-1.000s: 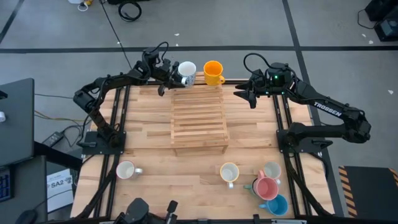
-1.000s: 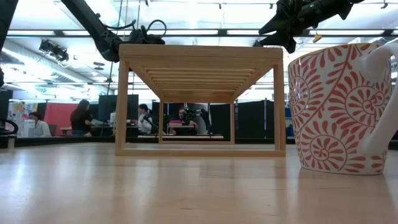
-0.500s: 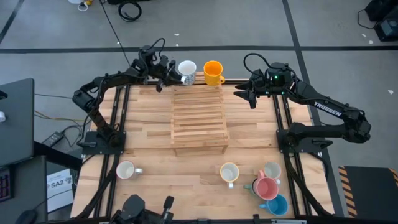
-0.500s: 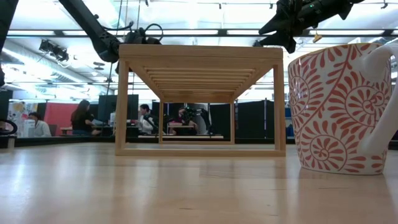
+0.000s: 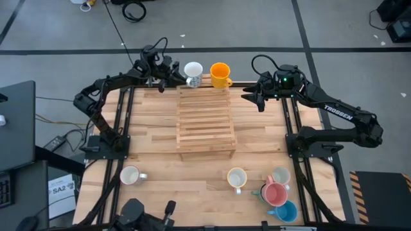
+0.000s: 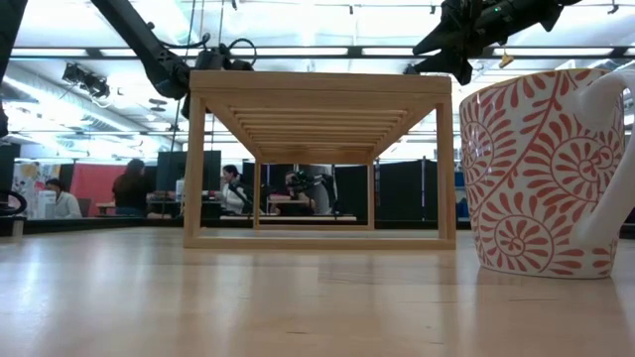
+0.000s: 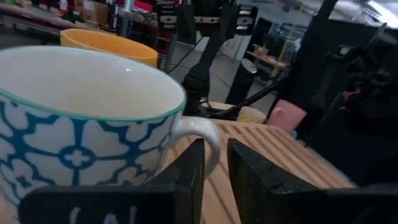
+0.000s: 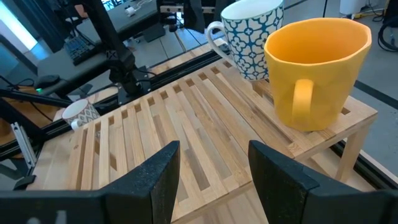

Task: Place coffee mugs
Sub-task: Put the left blue cup on the shelf

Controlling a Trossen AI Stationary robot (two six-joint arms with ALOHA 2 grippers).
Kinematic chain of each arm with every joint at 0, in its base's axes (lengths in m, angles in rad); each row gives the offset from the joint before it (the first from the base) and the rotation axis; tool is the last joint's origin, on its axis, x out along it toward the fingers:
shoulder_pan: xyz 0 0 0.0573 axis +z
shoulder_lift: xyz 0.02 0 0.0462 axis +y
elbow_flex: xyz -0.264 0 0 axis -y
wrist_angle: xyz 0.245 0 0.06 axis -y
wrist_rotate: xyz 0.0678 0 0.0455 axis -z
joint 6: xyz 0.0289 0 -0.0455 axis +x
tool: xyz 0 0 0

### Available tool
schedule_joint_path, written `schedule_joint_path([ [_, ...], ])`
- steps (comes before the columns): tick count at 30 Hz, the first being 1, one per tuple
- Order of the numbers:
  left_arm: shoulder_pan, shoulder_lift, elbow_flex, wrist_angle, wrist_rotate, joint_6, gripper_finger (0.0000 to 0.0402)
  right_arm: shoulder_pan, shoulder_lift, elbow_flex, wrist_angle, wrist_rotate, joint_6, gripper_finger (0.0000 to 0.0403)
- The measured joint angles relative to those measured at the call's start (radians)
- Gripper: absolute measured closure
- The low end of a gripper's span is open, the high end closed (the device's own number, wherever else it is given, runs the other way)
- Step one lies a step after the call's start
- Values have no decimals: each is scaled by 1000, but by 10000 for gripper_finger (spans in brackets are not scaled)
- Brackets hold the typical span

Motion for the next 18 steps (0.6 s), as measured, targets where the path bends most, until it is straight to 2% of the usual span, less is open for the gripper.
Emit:
schedule_joint_path([
  [6, 22, -2, 0, 4, 90, -53, 331, 0, 0, 0, 0, 0, 0, 206],
  [18, 97, -8, 0, -1, 113, -135, 331, 0, 0, 0, 0, -2, 0, 206],
])
